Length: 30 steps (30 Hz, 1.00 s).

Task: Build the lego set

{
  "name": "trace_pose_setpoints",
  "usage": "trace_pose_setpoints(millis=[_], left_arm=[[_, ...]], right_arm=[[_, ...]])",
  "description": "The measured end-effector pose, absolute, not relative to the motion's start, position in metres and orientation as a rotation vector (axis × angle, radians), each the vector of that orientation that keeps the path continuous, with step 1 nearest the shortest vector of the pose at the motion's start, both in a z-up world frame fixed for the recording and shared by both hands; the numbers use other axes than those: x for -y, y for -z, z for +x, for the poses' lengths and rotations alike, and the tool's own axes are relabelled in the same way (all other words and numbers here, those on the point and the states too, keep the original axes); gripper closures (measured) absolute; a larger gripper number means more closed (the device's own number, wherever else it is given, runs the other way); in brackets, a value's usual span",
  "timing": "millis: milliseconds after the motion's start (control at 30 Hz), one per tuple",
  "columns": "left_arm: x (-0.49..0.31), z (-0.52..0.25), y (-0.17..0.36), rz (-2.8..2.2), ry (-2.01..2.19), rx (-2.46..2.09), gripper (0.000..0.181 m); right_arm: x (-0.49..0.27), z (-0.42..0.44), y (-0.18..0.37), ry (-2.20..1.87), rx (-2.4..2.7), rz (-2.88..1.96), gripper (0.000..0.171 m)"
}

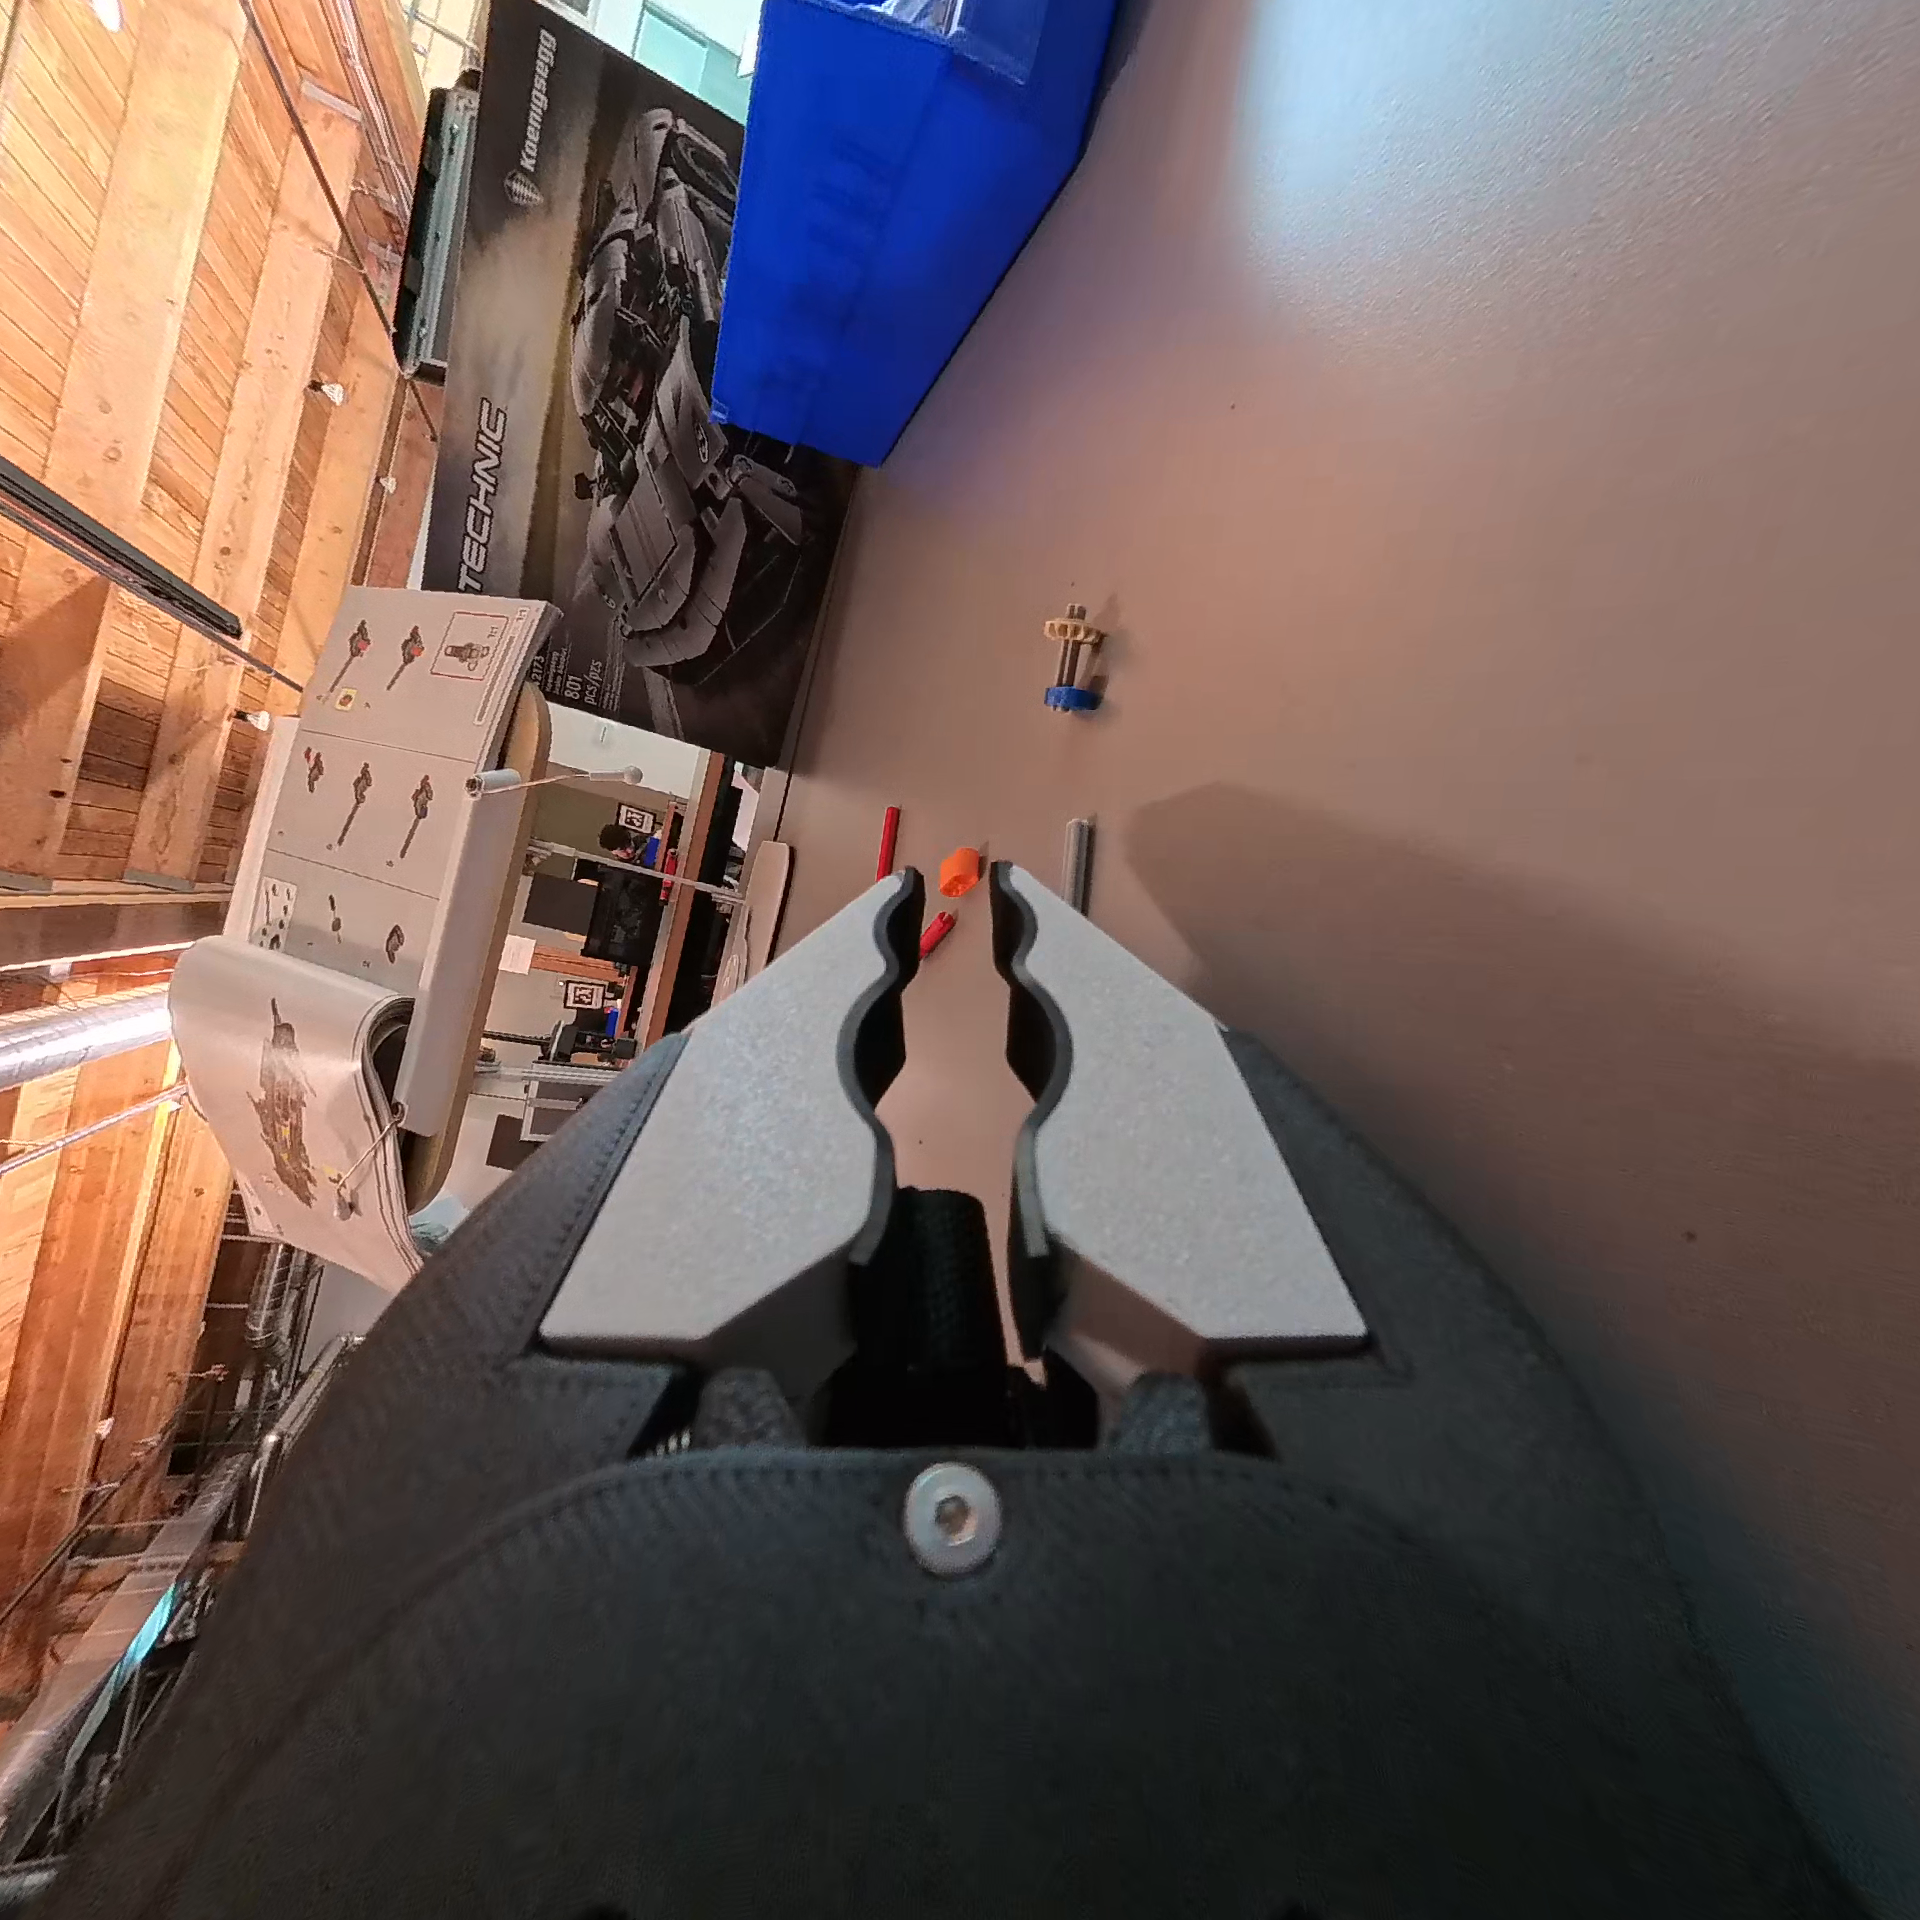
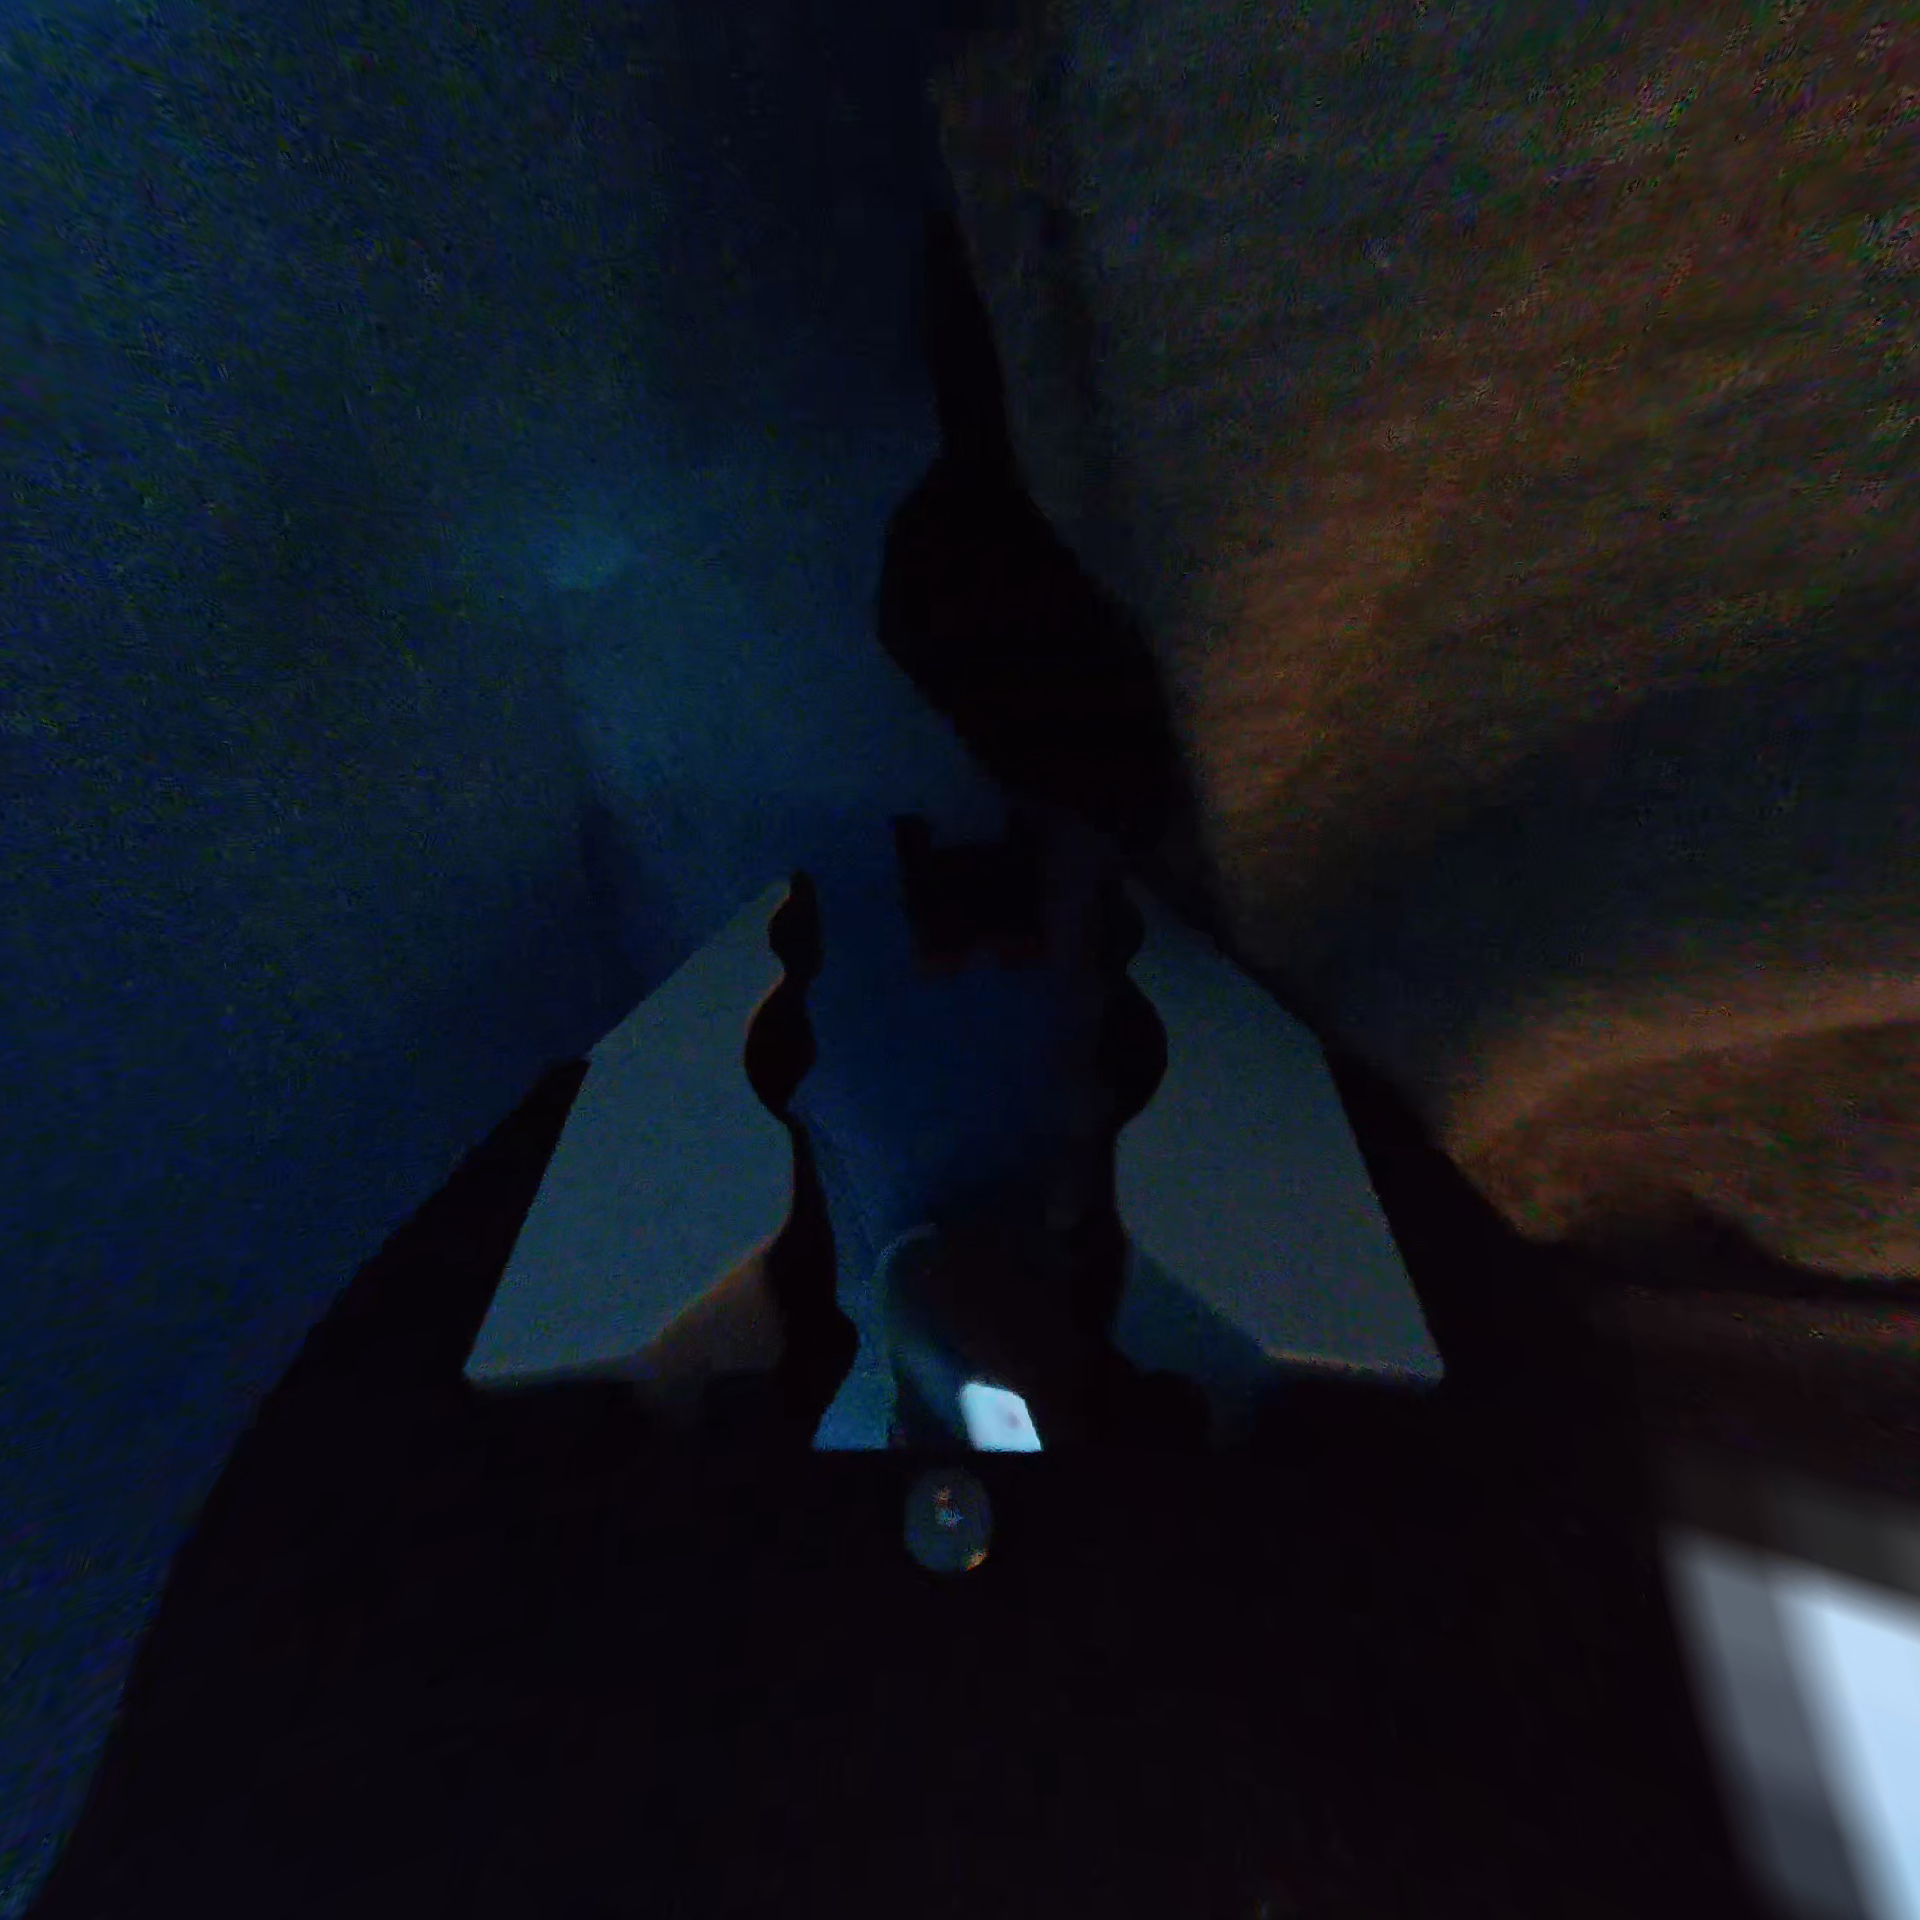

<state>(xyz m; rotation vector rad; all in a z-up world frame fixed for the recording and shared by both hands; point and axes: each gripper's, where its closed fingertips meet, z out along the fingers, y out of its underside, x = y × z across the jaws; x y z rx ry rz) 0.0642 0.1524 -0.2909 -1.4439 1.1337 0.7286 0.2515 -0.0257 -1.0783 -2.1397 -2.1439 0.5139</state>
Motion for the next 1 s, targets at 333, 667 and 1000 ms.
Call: trace_pose_setpoints(millis=[333, 667, 1000], left_arm=[[-0.153, 0.063, 0.291, -1.446, -0.734, -1.131, 0.169], [-0.153, 0.063, 0.291, -1.45, -0.73, -1.125, 0.168], [-0.155, 0.059, 0.287, -1.457, -0.732, -1.091, 0.157]], right_arm=[[0.032, 0.255, 1.082, -0.313, 2.217, -2.015, 0.137], [-0.026, 0.223, 0.951, -0.81, 1.78, -2.116, 0.139], [-0.027, 0.237, 0.631, -0.73, 1.583, -1.639, 0.141]])
